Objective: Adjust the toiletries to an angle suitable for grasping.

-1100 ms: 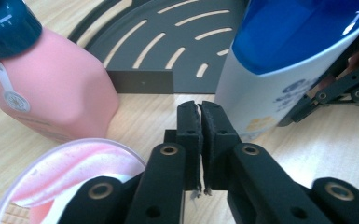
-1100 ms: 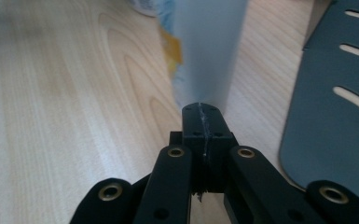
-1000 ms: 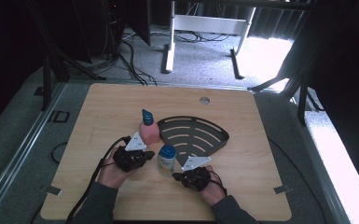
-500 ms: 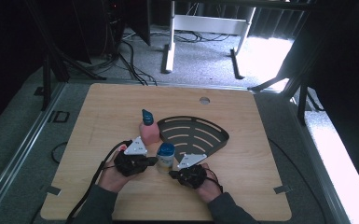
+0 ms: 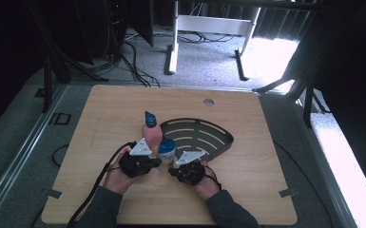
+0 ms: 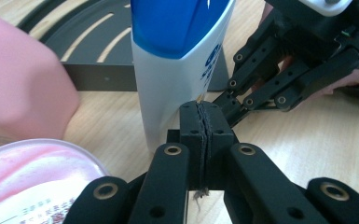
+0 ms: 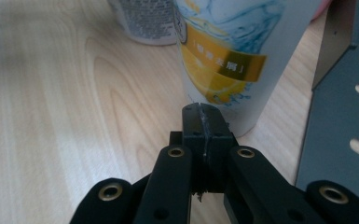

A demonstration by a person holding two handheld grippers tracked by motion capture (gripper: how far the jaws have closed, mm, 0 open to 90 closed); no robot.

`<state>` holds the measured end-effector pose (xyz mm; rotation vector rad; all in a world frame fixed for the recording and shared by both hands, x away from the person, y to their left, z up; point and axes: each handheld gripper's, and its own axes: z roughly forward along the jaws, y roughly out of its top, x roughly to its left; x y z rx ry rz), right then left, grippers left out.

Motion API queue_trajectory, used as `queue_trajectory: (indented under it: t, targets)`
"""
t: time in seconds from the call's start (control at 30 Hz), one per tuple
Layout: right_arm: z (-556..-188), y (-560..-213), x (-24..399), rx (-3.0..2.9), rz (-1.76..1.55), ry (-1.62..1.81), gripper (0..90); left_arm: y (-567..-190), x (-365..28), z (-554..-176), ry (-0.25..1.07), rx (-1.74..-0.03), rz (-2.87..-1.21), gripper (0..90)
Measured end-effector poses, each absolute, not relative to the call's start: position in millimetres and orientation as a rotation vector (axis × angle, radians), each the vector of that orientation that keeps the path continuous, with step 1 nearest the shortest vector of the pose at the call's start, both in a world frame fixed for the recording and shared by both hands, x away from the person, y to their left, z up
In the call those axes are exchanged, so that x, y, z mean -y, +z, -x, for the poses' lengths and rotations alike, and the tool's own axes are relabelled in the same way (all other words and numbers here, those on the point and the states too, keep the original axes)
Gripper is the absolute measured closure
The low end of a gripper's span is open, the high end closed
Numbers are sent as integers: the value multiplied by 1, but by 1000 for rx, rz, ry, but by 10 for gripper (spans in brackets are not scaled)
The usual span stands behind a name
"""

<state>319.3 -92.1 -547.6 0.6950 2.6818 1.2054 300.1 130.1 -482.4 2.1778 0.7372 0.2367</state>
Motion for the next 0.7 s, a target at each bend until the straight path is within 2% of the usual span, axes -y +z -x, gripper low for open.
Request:
queue_trajectory:
  t: [0.7]
  targets:
    - [-358,-542,71,-2655,-757,1164,900,-474,-142,-318,307,-835,-2130,872]
